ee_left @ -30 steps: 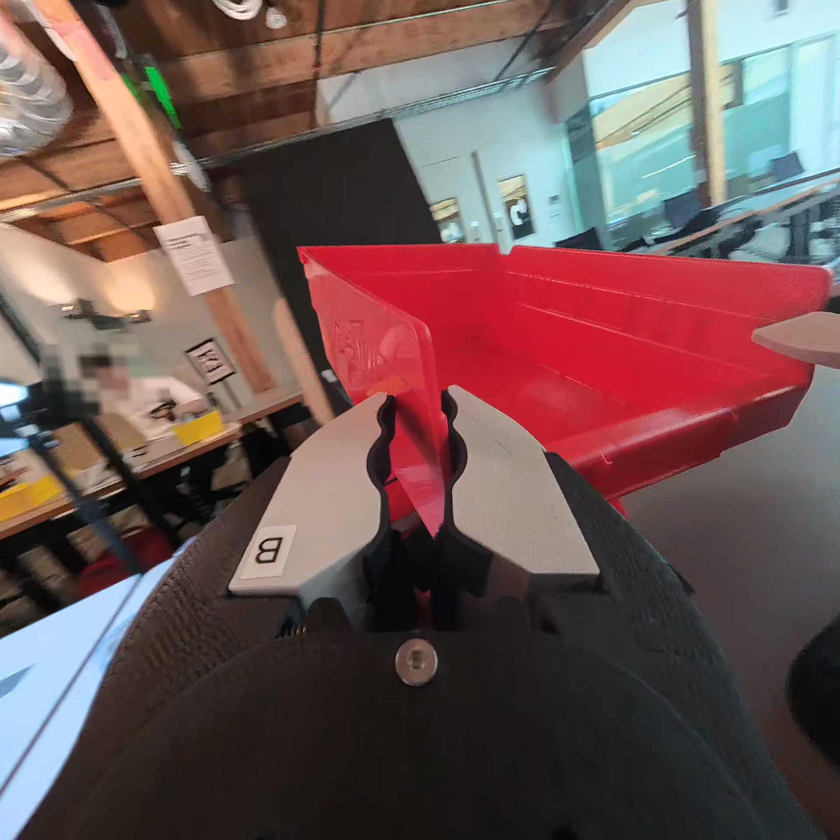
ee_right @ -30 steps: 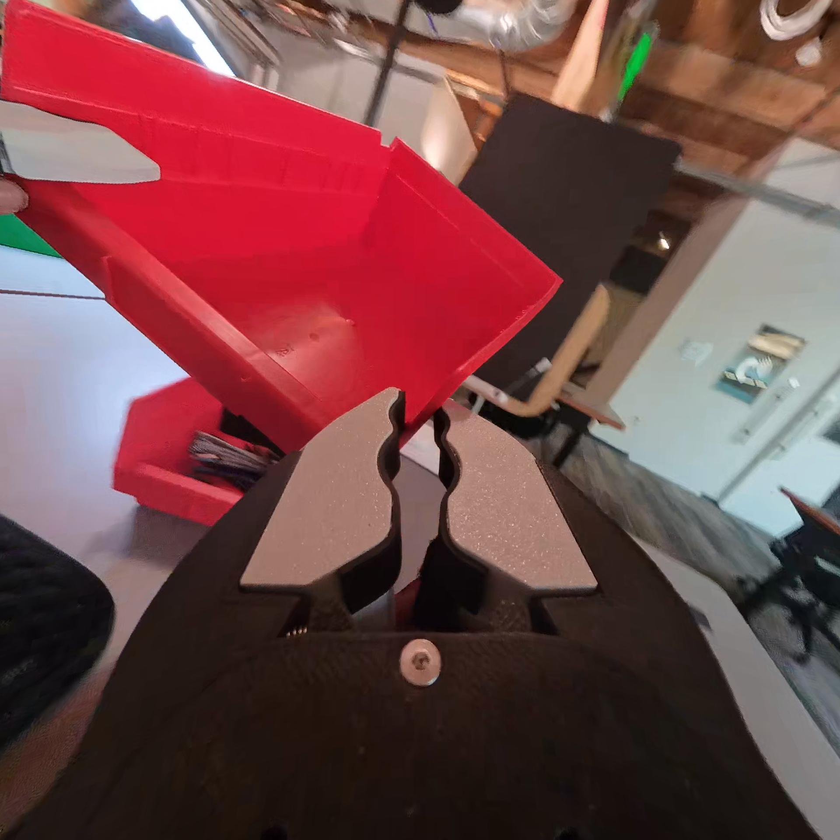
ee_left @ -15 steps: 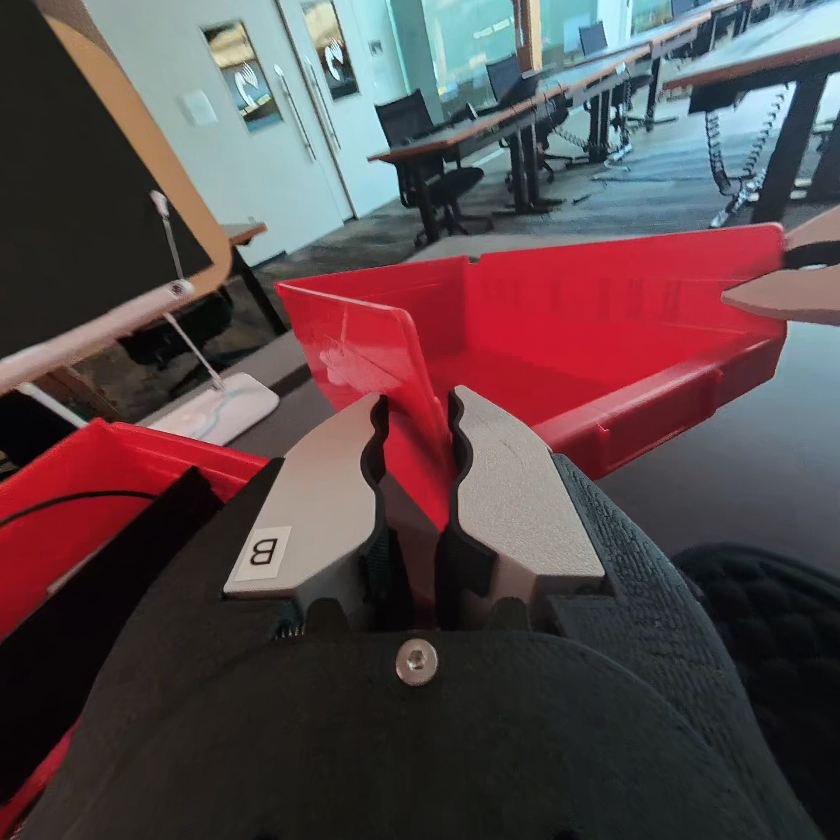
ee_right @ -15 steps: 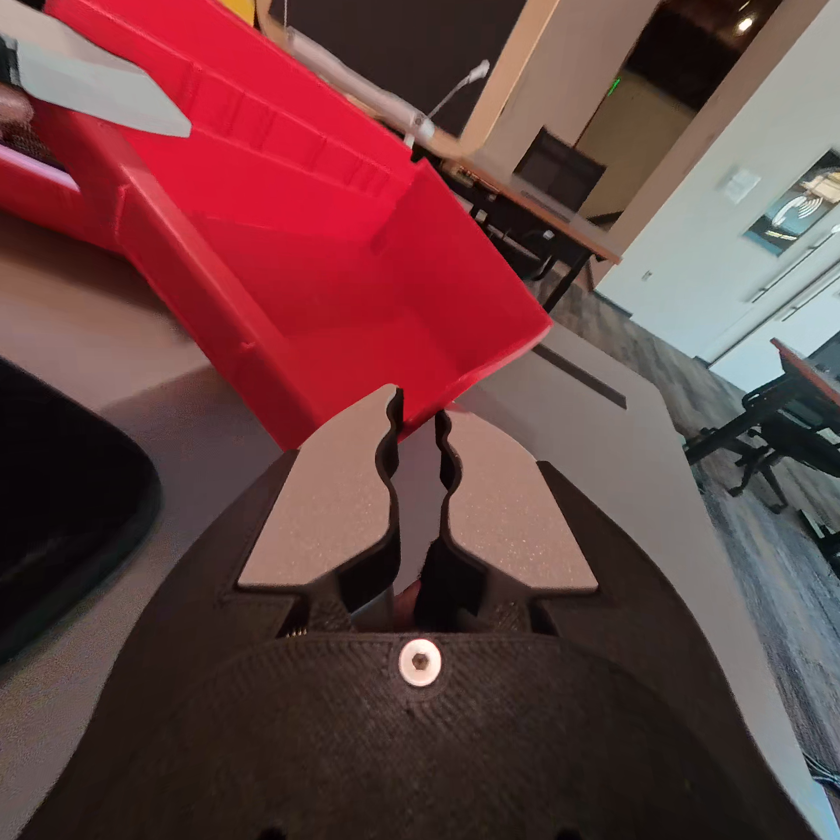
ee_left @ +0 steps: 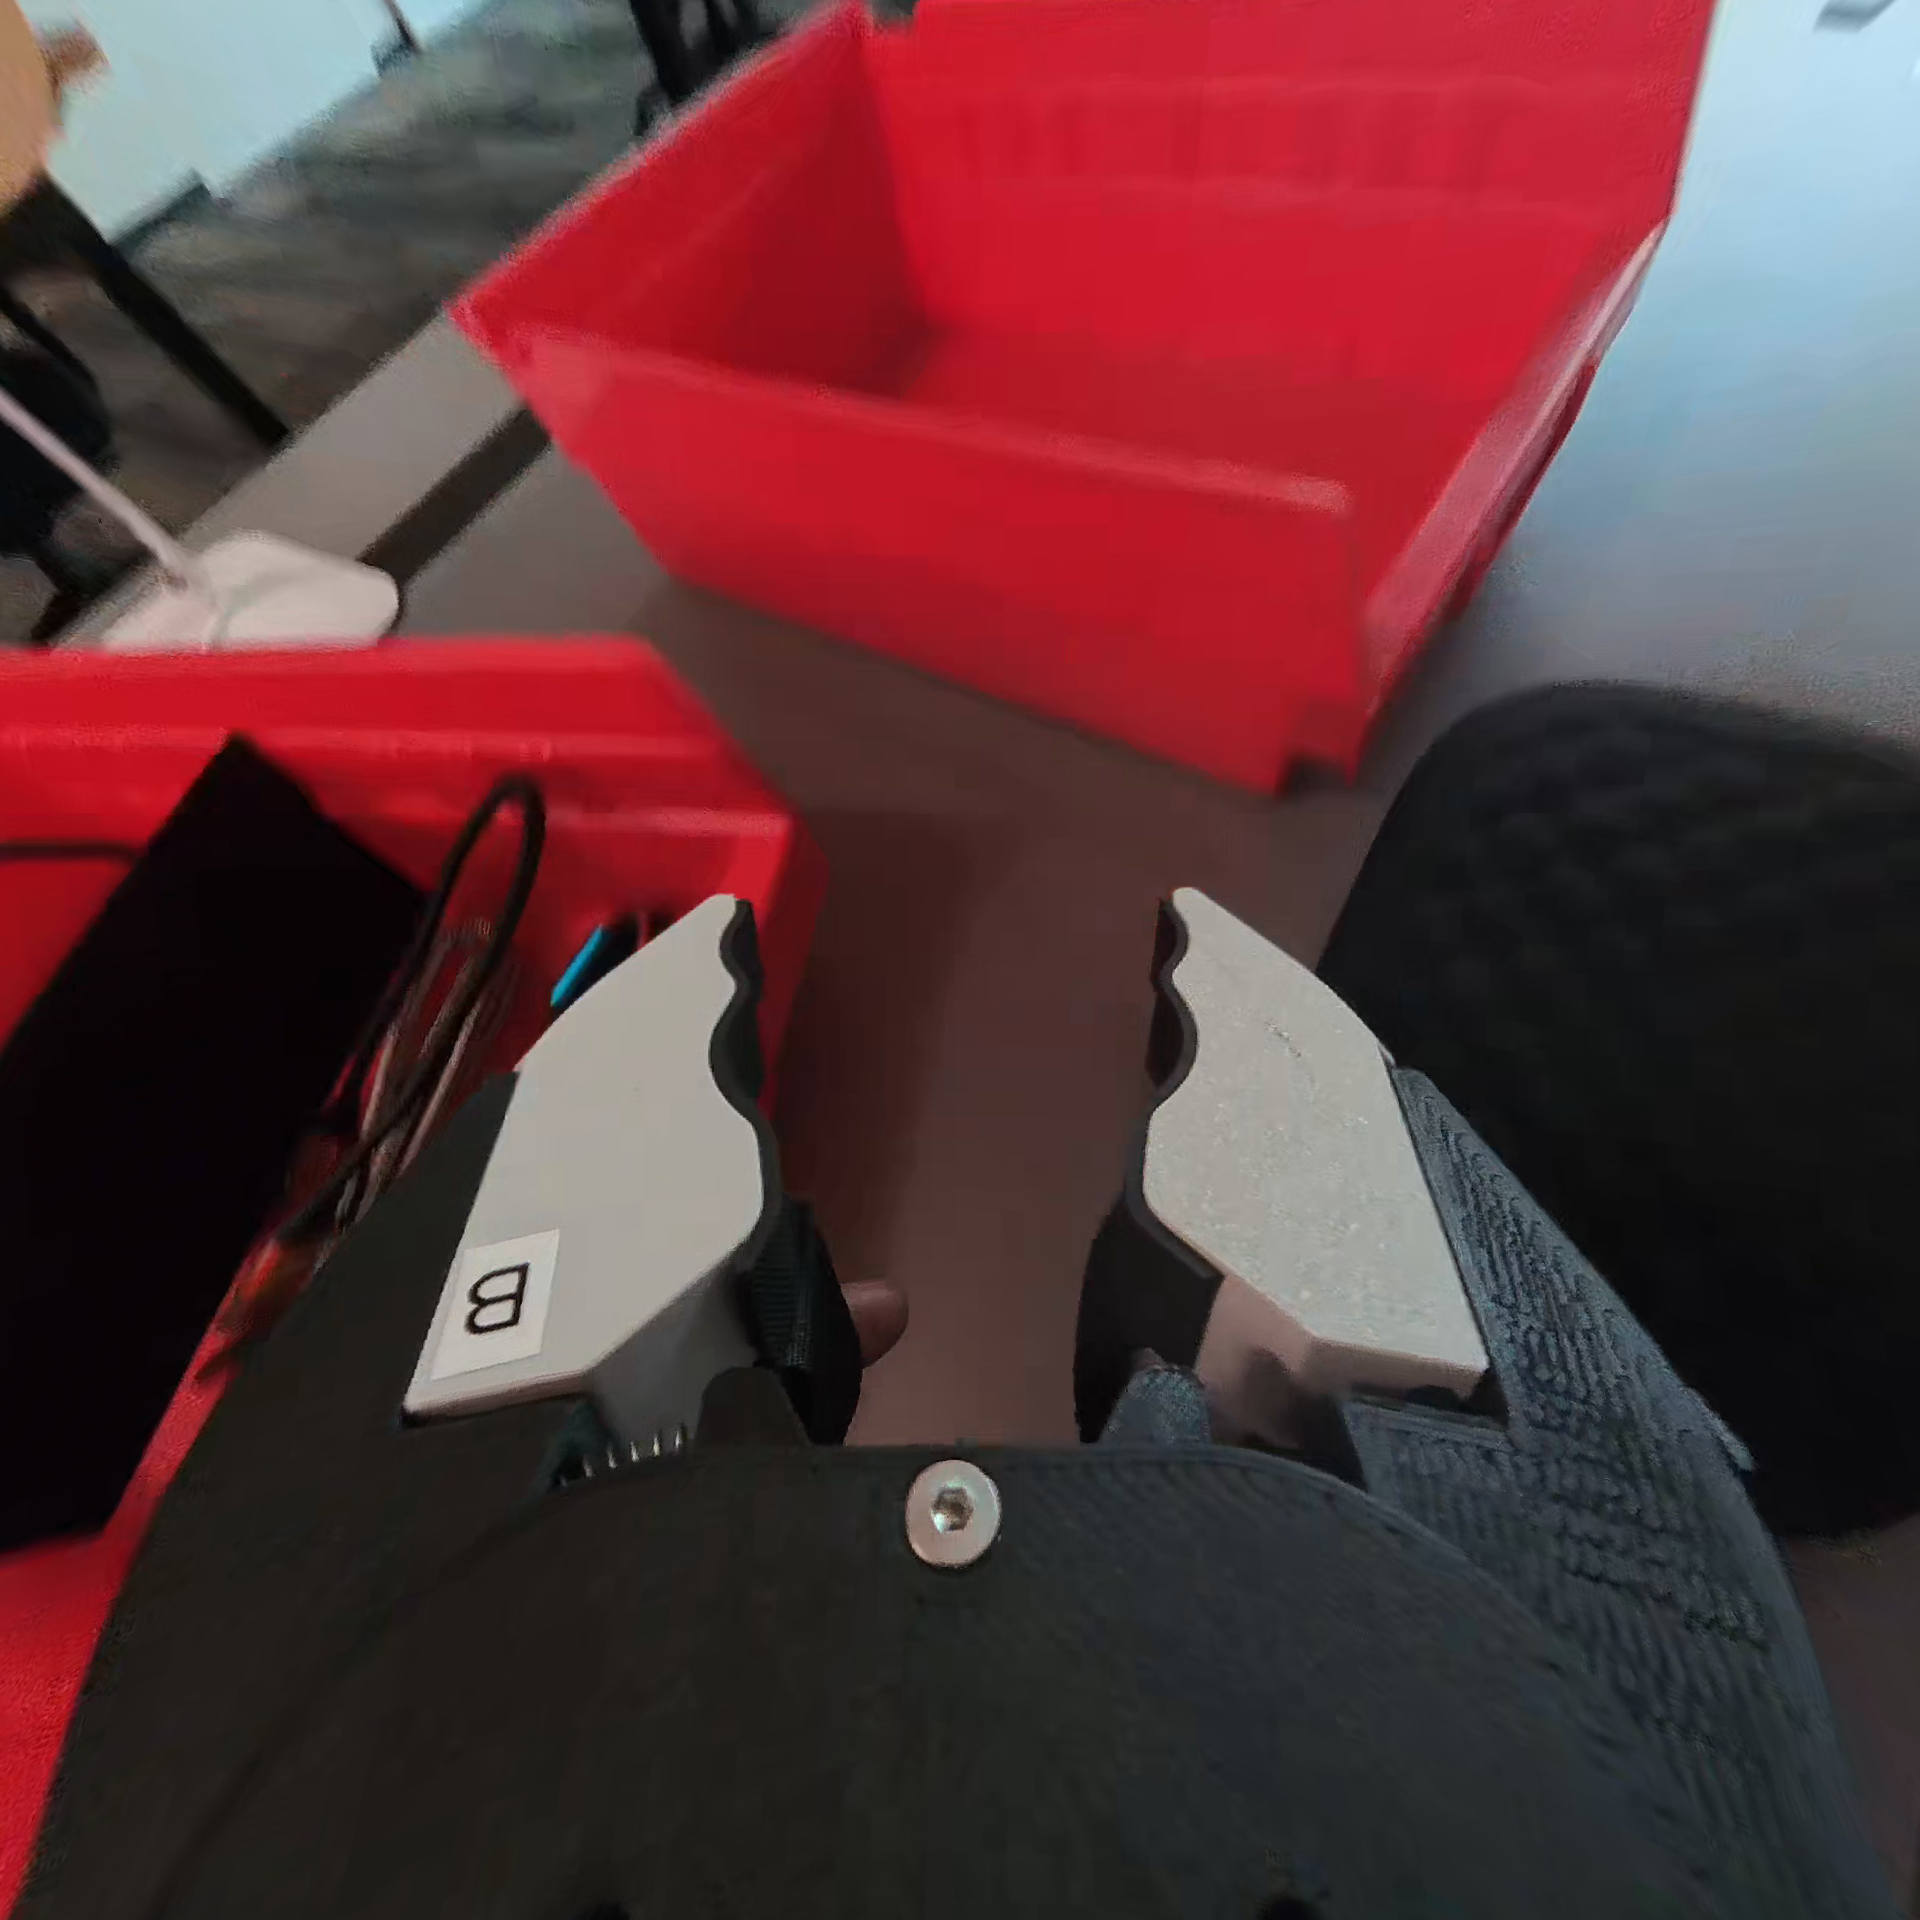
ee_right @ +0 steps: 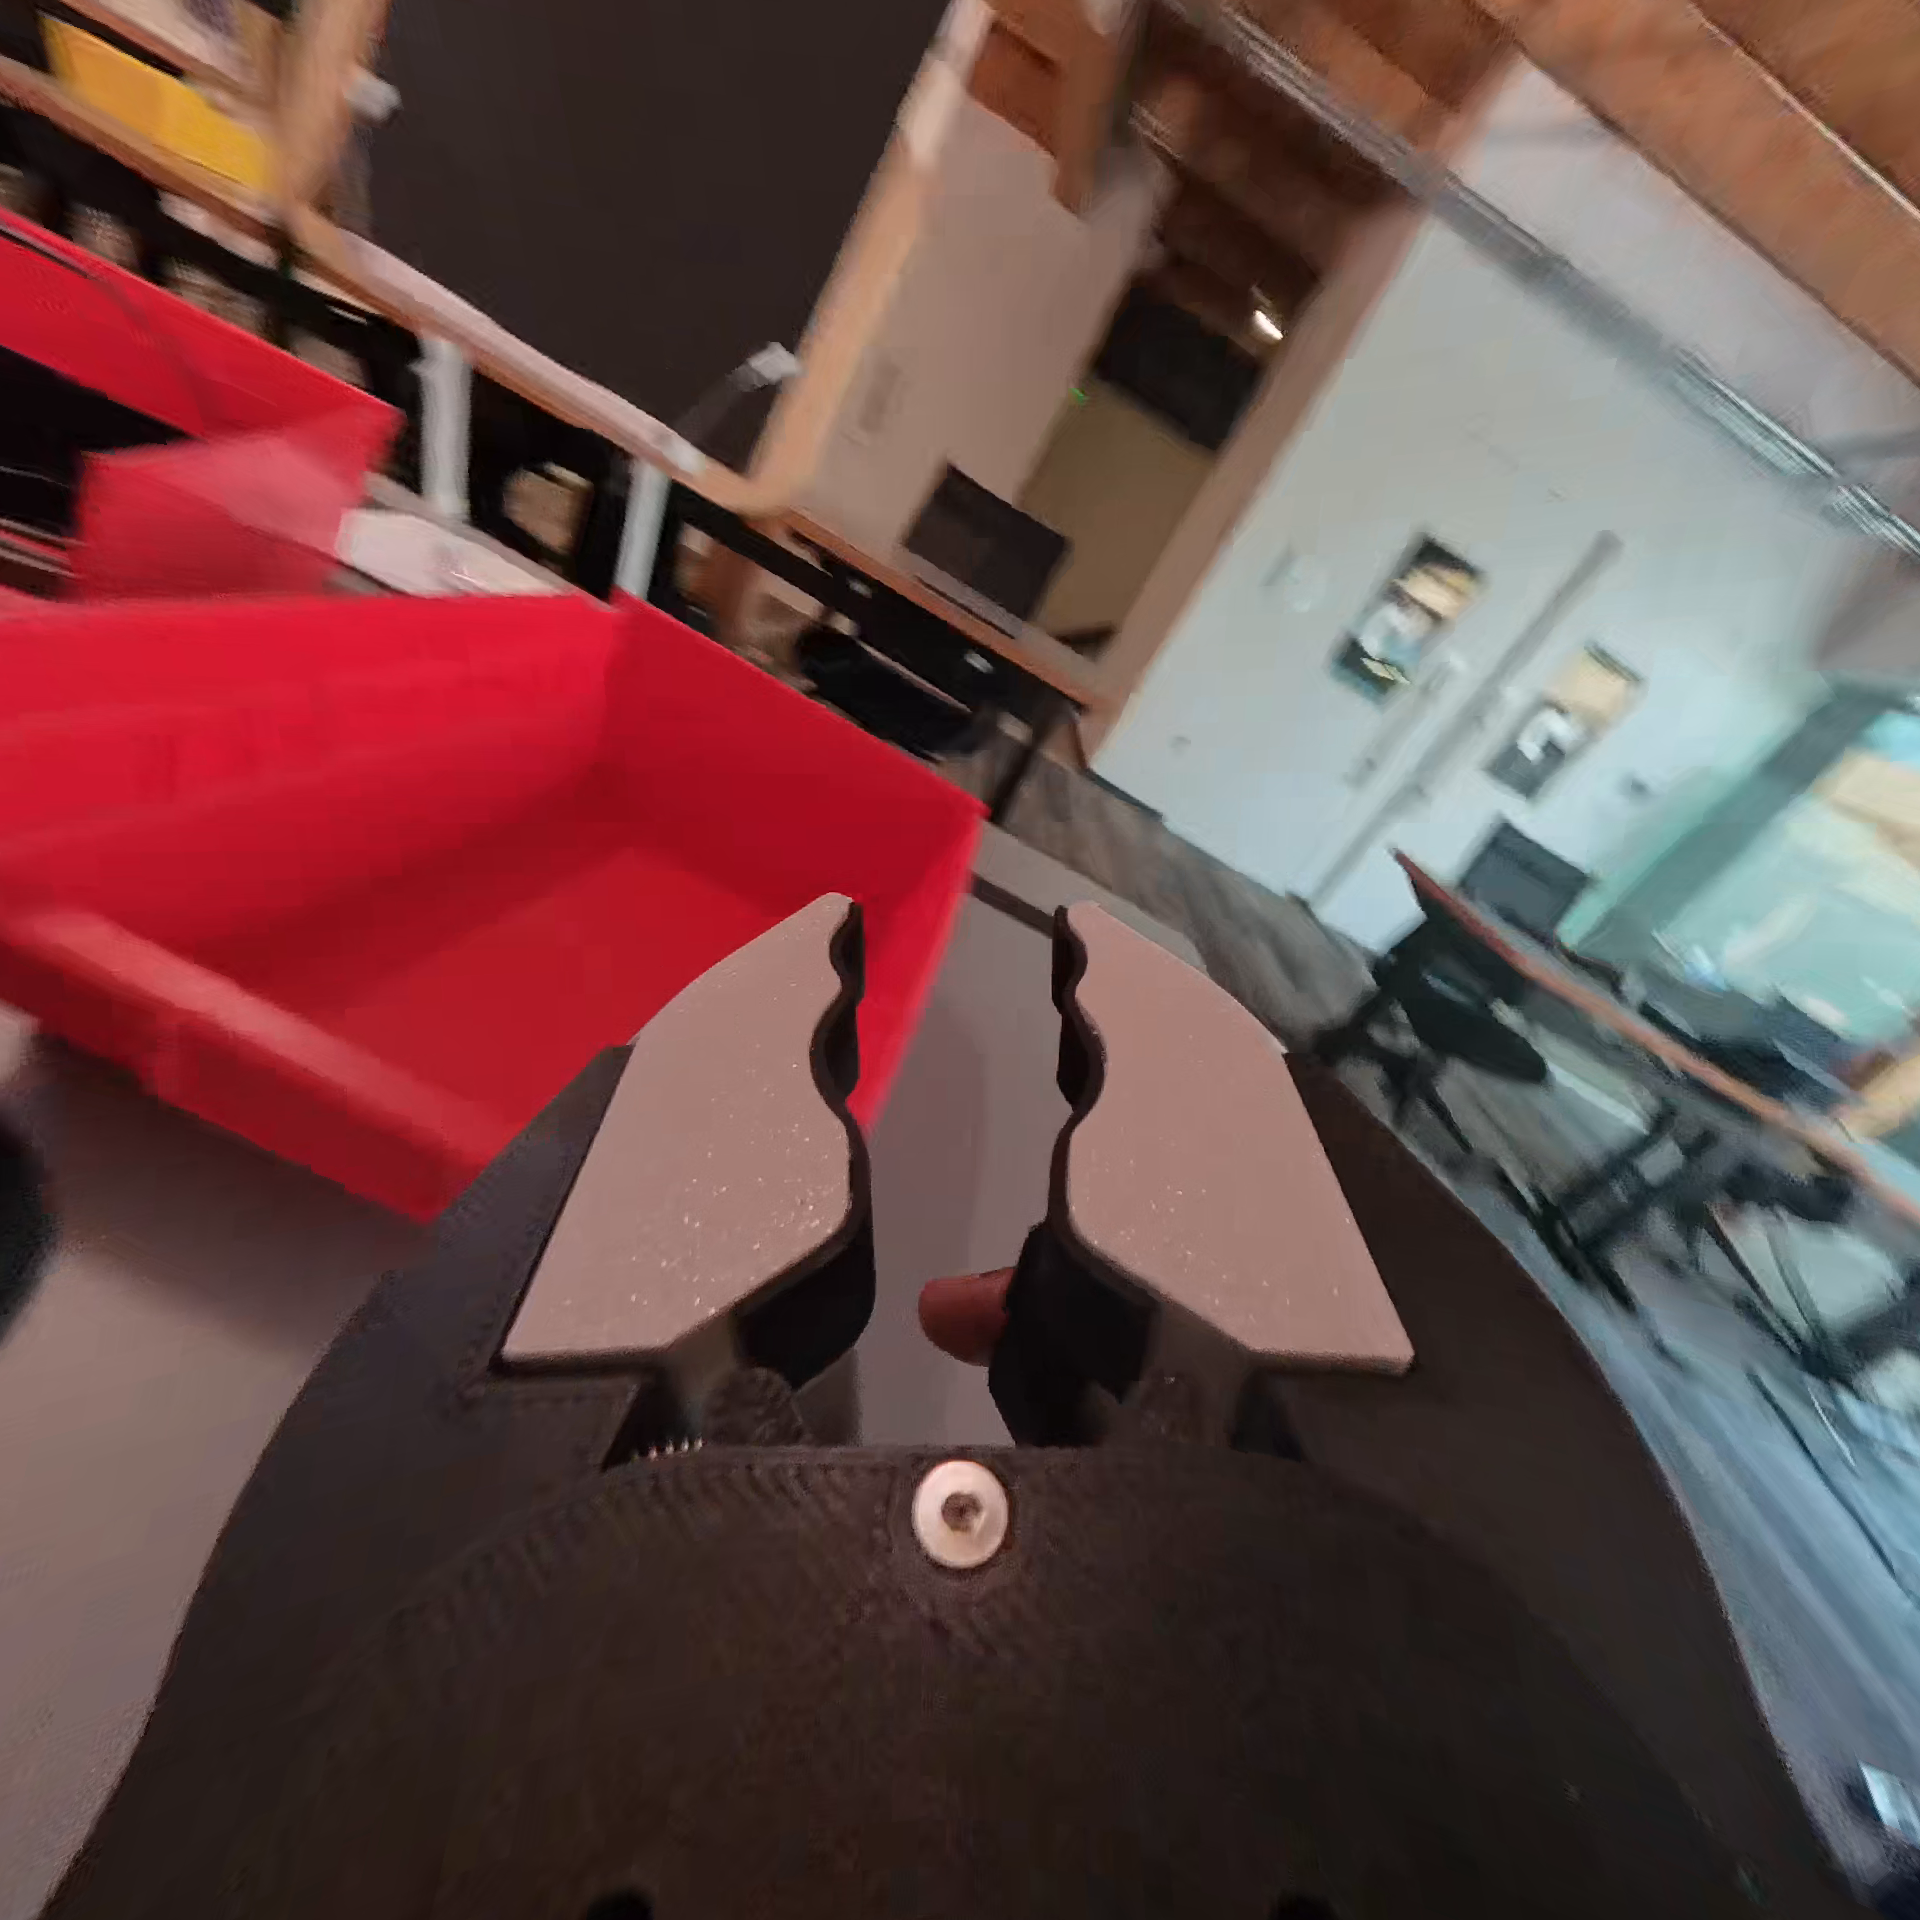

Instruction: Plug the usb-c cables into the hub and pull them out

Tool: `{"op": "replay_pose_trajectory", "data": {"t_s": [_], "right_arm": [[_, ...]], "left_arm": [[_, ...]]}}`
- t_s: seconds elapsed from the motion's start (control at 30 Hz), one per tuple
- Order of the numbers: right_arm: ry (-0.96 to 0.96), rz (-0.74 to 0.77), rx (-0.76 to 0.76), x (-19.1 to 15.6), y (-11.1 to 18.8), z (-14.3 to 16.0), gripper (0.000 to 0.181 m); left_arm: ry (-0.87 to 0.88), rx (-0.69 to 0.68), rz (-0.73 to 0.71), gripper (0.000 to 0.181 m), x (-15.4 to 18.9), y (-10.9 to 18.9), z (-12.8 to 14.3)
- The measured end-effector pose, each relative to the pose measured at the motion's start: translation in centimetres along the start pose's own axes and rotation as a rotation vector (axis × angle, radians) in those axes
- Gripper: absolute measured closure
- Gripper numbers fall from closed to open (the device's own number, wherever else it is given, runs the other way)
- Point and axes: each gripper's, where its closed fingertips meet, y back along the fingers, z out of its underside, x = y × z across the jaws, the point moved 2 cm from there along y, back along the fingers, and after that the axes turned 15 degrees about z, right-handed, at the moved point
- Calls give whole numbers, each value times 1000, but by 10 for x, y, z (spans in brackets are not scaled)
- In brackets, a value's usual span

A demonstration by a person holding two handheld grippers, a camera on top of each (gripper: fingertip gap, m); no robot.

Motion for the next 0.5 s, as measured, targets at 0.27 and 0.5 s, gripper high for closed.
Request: {"op": "replay_pose_trajectory", "data": {"t_s": [0.27,0.5], "right_arm": [[209,-619,-126,-132,17,-7,135],[364,-695,-293,-160,14,34,142]], "left_arm": [[39,-254,-127,112,-43,9,48],[121,-401,-58,152,-60,22,73]]}}
